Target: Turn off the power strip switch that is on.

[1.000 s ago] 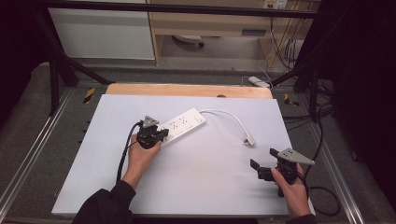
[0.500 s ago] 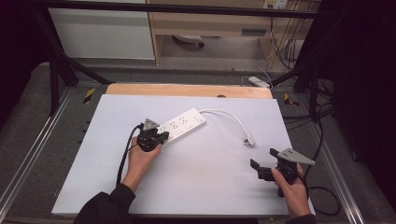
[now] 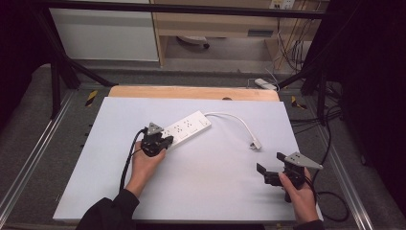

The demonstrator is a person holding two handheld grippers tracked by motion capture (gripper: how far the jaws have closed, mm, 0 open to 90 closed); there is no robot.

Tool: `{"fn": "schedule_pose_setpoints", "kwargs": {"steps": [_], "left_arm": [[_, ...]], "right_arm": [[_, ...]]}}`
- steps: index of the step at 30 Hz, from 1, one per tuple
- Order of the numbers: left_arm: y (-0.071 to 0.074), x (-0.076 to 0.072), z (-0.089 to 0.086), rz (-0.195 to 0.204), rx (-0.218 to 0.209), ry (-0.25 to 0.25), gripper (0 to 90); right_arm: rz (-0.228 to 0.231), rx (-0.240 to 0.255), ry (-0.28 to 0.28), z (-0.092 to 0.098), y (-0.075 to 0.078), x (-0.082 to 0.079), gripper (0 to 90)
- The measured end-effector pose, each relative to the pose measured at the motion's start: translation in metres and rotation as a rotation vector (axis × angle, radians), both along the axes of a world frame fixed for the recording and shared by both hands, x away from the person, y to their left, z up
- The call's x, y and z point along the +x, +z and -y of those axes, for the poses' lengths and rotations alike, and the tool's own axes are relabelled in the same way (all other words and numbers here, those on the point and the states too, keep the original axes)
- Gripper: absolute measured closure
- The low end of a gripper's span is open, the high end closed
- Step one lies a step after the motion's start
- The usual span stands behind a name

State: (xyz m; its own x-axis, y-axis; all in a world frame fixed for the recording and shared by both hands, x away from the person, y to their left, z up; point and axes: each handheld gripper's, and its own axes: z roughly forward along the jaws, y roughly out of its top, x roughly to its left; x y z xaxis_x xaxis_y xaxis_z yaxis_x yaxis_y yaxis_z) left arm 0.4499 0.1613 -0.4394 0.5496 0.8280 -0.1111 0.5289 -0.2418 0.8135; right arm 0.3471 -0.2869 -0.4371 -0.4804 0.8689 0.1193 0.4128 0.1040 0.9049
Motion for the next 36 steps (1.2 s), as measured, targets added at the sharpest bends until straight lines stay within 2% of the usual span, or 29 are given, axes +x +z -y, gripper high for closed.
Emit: {"fn": "schedule_pose_setpoints", "kwargs": {"steps": [36], "left_arm": [[-0.0021, -0.0006, 0.0005, 0.016, -0.001, -0.013, 90.0]], "right_arm": [[-0.001, 0.002, 0.002, -0.0003, 0.0001, -0.0003, 2.7]]}}
